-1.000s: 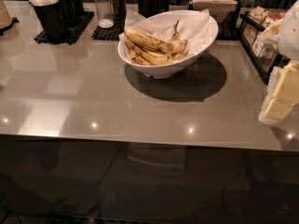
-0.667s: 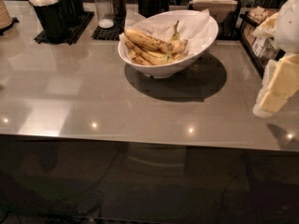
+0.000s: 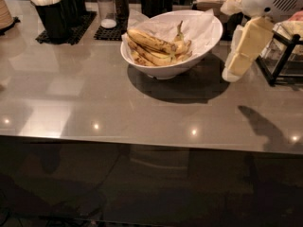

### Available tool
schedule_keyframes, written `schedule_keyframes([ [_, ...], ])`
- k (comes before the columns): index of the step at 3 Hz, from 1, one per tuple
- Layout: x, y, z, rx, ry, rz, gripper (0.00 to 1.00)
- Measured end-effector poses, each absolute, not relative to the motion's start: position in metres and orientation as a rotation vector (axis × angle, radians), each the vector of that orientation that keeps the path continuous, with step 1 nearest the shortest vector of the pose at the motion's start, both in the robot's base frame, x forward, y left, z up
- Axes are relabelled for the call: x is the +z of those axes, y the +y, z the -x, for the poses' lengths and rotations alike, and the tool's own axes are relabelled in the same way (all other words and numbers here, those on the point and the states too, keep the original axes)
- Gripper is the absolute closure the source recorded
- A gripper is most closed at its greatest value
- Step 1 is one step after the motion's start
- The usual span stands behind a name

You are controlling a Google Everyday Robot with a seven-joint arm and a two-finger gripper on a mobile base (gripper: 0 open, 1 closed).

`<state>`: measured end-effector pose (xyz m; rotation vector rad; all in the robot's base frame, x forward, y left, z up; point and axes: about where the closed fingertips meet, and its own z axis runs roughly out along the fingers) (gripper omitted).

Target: Pick banana from white bowl

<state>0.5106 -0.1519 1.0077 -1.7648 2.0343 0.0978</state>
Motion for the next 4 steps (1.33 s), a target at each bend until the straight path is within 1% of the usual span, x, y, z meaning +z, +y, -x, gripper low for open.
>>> schedule_keyframes([
  [1,1.021,-0.117,-0.539,0.146,1.938,1.825,0.00],
  [2,1.026,-0.113,-0.543,0.135,1.919,1.811,0.00],
  [3,1.019,-0.107,-0.558,0.195,1.912,1.785,0.00],
  [4,1.006,-0.083,-0.586,0.279,1.888,1.812,0.00],
])
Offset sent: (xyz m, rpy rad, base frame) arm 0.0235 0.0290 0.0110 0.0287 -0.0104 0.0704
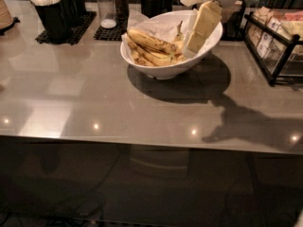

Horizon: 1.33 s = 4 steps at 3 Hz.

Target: Pick banana from white bowl

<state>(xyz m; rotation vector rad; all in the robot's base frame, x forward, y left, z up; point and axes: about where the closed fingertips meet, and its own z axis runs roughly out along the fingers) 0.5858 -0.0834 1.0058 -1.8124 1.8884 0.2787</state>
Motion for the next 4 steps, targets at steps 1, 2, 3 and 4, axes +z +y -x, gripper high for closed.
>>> schedule_keyframes([
  [1,0.991,-0.050,-0.614,0.357,1.856,1.858,0.00],
  [2,0.992,-0.045,-0.622,0.350,1.842,1.842,0.00],
  [3,0.990,-0.046,-0.628,0.356,1.850,1.790,0.00],
  [4,0.983,-0.035,-0.645,0.386,1.853,1.786,0.00],
])
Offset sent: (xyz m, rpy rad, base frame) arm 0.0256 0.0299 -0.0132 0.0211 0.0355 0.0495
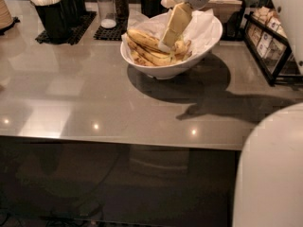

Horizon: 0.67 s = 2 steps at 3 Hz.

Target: Pick banana from white bowl

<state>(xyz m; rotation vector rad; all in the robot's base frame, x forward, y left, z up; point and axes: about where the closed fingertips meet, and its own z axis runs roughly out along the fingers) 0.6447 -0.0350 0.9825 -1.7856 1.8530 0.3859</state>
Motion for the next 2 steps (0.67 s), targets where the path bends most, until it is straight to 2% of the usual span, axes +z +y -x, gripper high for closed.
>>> schedule_keyframes([
  [2,0.967,-0.010,-0.682,0.392,1.876,1.804,0.00],
])
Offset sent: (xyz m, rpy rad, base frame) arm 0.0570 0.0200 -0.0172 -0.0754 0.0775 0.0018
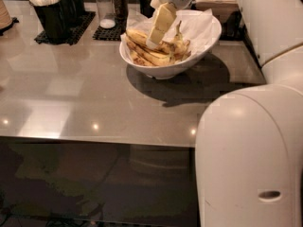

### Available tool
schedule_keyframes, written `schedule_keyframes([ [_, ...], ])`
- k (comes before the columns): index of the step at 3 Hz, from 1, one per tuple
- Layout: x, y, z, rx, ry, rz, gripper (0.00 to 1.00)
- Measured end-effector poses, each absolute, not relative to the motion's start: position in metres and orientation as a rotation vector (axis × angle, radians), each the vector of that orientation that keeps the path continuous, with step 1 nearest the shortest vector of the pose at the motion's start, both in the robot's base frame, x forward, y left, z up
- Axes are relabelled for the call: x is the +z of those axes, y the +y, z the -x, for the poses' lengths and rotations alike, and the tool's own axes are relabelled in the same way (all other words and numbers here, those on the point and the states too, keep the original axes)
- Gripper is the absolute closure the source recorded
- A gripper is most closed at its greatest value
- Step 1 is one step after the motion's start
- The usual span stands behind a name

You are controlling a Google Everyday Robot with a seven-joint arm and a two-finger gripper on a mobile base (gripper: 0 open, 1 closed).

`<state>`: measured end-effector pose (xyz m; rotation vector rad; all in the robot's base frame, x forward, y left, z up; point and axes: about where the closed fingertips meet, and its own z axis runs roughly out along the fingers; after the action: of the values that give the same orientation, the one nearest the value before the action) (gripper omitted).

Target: Pick banana from white bowl

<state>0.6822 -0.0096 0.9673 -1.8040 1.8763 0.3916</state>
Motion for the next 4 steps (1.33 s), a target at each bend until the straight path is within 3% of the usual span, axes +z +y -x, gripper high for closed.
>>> schedule_keyframes([
  [4,0.907,-0.018,-0.731,0.367,2.047,1.756,0.00],
])
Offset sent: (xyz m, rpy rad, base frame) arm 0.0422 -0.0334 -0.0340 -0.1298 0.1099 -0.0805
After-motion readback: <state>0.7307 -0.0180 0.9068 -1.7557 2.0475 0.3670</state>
